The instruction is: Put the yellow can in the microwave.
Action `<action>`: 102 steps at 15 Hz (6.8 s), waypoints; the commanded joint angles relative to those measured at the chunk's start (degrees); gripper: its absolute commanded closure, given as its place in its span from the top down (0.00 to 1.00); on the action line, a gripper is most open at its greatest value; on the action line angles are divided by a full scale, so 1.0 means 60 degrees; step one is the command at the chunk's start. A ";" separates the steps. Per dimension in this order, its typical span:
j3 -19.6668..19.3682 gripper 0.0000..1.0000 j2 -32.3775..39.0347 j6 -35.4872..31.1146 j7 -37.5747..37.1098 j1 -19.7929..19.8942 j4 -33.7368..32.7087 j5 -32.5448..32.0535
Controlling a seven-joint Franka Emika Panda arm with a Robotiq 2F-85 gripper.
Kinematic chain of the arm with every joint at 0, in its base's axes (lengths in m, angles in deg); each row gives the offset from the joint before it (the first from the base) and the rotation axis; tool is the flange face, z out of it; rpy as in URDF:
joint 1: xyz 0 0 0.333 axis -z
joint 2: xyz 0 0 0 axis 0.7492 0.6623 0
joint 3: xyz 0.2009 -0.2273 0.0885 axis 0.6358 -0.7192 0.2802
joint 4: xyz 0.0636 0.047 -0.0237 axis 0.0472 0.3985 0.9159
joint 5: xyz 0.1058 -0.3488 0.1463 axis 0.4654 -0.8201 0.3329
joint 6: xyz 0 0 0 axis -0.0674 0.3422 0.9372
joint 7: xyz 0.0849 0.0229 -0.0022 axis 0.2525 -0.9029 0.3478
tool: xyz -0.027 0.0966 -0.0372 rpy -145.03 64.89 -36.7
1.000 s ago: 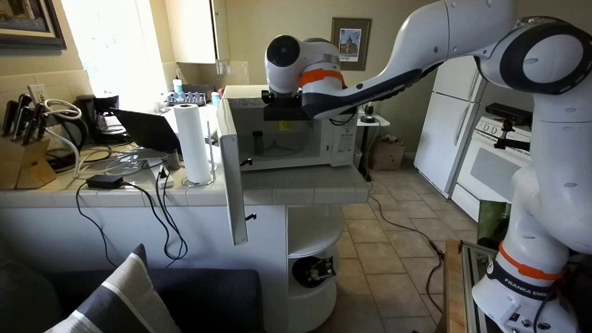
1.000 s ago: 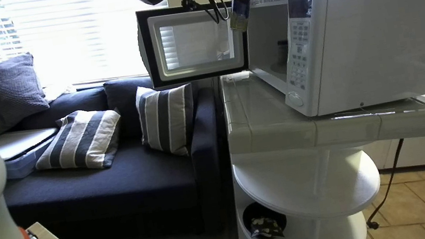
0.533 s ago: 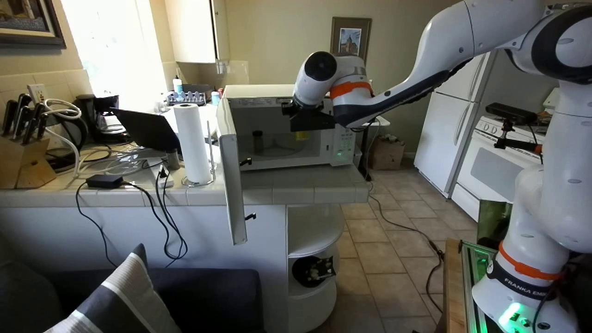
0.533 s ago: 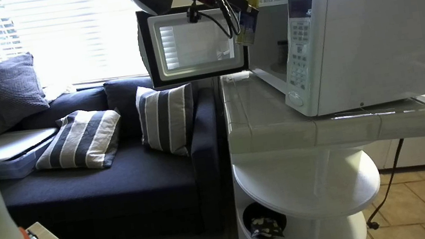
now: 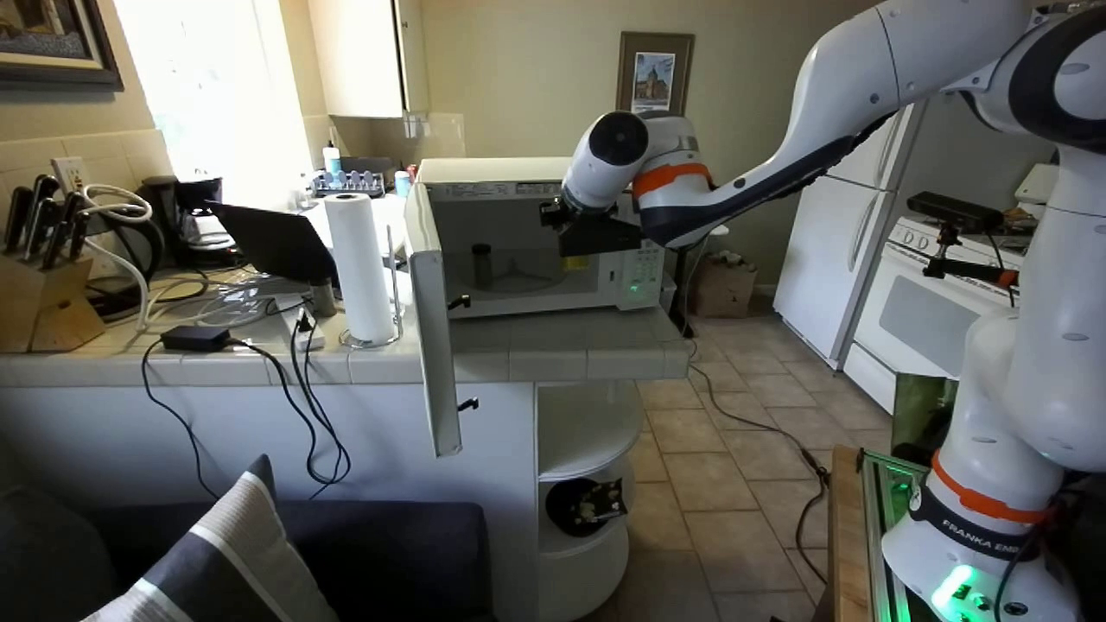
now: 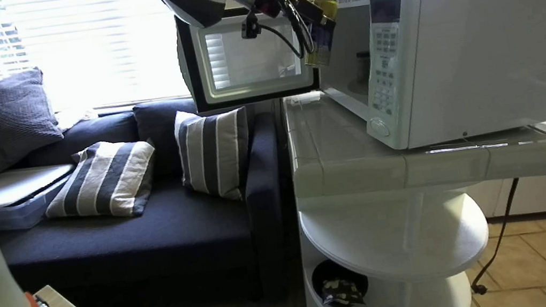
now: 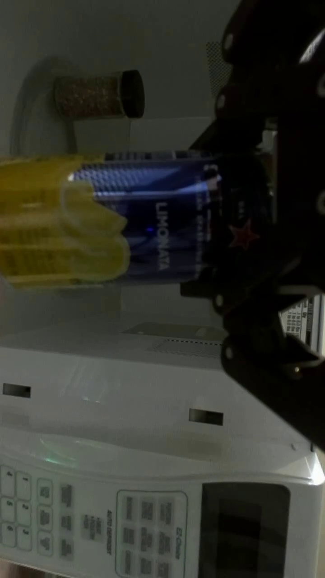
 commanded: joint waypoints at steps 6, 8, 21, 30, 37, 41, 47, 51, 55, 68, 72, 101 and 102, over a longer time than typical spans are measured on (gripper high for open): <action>0.0180 0.38 0.0283 -0.0015 -0.0411 0.0139 -0.0087 -0.0664; 0.0186 0.38 0.0567 -0.0039 -0.0897 0.0118 -0.0157 -0.1238; 0.0185 0.38 0.2505 0.0535 -0.5247 0.0354 -0.1471 -0.4623; 0.0142 0.38 0.3710 0.1365 -0.5906 0.0491 -0.2833 -0.4603; 0.0159 0.38 0.4619 0.1409 -0.5850 0.0614 -0.3907 -0.4607; 0.0188 0.38 0.5099 0.1396 -0.5760 0.0572 -0.4544 -0.4520; 0.0213 0.38 0.5604 0.1429 -0.5683 0.0528 -0.5056 -0.4357; 0.0201 0.38 0.5824 0.1417 -0.5648 0.0517 -0.5283 -0.4355; 0.0203 0.38 0.5959 0.1356 -0.5556 0.0533 -0.5427 -0.4322; 0.0256 1.00 0.5879 0.1224 -0.5068 0.0601 -0.5522 -0.4048; 0.0535 1.00 0.5341 0.1205 -0.3418 0.0585 -0.4932 -0.2732; 0.0659 1.00 -0.1942 0.1094 0.9289 0.0989 -0.0661 0.8464; 0.0640 1.00 -0.2071 0.1136 0.9389 0.1030 -0.0696 0.8587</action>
